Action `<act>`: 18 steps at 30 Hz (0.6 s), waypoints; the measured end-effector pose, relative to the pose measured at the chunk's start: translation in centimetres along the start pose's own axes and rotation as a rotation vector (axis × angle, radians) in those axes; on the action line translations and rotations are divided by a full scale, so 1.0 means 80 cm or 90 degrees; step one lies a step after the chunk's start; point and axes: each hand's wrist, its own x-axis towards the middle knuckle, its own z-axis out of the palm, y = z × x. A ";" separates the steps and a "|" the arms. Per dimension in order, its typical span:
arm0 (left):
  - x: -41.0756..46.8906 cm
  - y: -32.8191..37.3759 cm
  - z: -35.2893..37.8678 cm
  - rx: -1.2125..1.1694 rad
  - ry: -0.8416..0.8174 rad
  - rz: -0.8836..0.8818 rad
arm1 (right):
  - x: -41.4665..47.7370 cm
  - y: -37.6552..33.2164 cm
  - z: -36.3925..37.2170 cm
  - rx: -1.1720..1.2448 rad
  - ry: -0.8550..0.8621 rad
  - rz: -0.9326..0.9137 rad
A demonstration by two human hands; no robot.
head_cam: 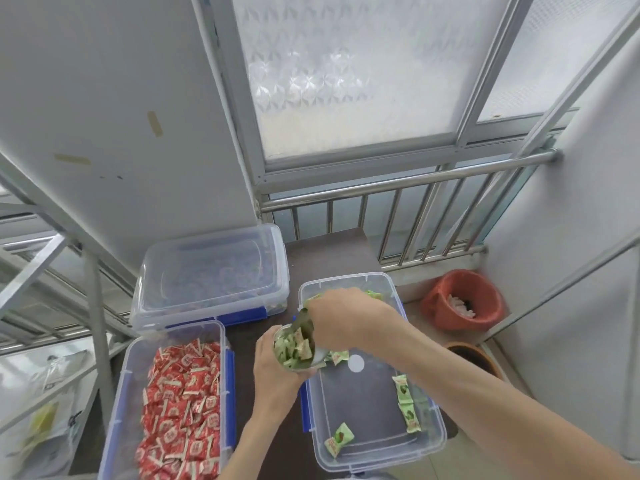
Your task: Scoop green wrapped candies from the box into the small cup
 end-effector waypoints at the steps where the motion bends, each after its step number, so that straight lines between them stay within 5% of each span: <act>1: 0.000 0.000 0.001 -0.005 -0.006 -0.008 | -0.005 -0.005 -0.004 -0.013 0.007 0.001; 7: -0.001 -0.015 0.003 -0.009 -0.006 -0.053 | -0.032 0.050 0.018 0.161 0.061 0.101; 18: -0.007 -0.040 0.011 -0.017 -0.002 -0.099 | -0.023 0.140 0.249 0.486 -0.039 0.337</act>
